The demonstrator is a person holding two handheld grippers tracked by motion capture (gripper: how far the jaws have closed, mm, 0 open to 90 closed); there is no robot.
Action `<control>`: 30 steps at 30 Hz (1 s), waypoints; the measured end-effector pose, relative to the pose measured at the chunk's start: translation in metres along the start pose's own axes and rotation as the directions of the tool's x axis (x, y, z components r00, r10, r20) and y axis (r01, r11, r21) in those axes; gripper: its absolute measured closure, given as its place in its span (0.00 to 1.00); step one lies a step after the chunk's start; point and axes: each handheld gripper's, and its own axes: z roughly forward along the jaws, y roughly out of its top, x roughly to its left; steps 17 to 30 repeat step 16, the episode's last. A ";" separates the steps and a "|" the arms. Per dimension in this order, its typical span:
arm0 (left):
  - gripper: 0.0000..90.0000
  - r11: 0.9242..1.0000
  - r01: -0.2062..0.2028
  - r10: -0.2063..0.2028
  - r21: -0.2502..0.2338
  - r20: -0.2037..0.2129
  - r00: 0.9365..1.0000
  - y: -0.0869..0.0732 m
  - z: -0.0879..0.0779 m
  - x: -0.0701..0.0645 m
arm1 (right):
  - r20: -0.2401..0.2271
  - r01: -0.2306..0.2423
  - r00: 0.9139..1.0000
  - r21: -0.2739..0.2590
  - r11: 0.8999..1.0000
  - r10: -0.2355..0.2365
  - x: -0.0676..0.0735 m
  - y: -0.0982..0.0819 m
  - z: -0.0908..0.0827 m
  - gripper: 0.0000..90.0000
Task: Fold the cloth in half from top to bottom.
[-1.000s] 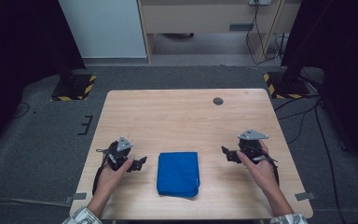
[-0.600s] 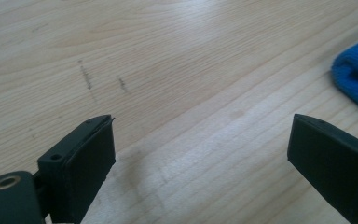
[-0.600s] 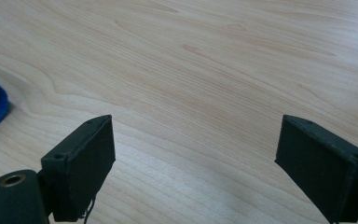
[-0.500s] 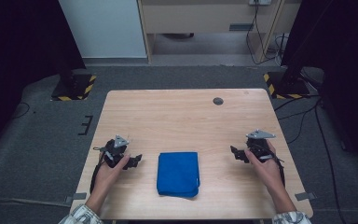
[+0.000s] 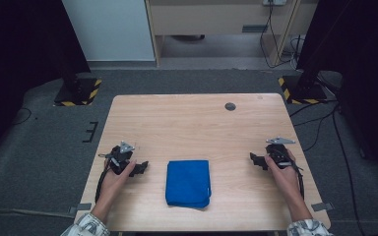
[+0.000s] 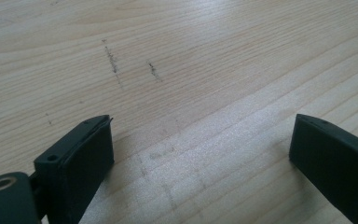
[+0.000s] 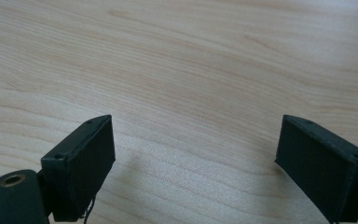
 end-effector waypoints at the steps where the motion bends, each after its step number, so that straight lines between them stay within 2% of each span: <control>1: 0.06 1.000 0.003 -0.003 -0.002 0.001 1.000 0.000 0.000 0.000 | 0.004 0.001 1.000 0.006 1.000 -0.001 0.001 -0.001 0.002 0.12; 5: 0.01 1.000 -0.006 0.006 -0.016 0.010 1.000 -0.002 0.002 -0.002 | 0.031 0.044 0.999 0.011 0.999 -0.044 0.008 -0.002 0.006 0.09; 8: 0.01 1.000 -0.010 0.010 -0.017 0.012 1.000 -0.001 0.003 -0.002 | 0.015 0.065 0.998 0.020 0.998 -0.065 0.016 -0.001 0.009 0.06; 14: 0.00 1.000 -0.009 0.009 -0.015 0.012 1.000 -0.001 0.003 -0.003 | 0.037 0.044 0.998 0.029 0.999 -0.045 0.024 0.000 0.010 0.02; 15: 0.00 1.000 -0.009 0.009 -0.015 0.012 1.000 -0.001 0.003 -0.003 | 0.061 0.017 0.998 0.032 0.999 -0.019 0.026 -0.001 0.010 0.01; 16: 0.00 1.000 -0.009 0.009 -0.015 0.012 1.000 -0.001 0.003 -0.003 | 0.067 0.009 0.998 0.032 0.999 -0.011 0.026 -0.001 0.010 0.01; 30: 0.00 1.000 -0.009 0.009 -0.015 0.012 1.000 -0.001 0.003 -0.003 | 0.067 0.009 0.998 0.032 0.999 -0.011 0.026 -0.001 0.010 0.01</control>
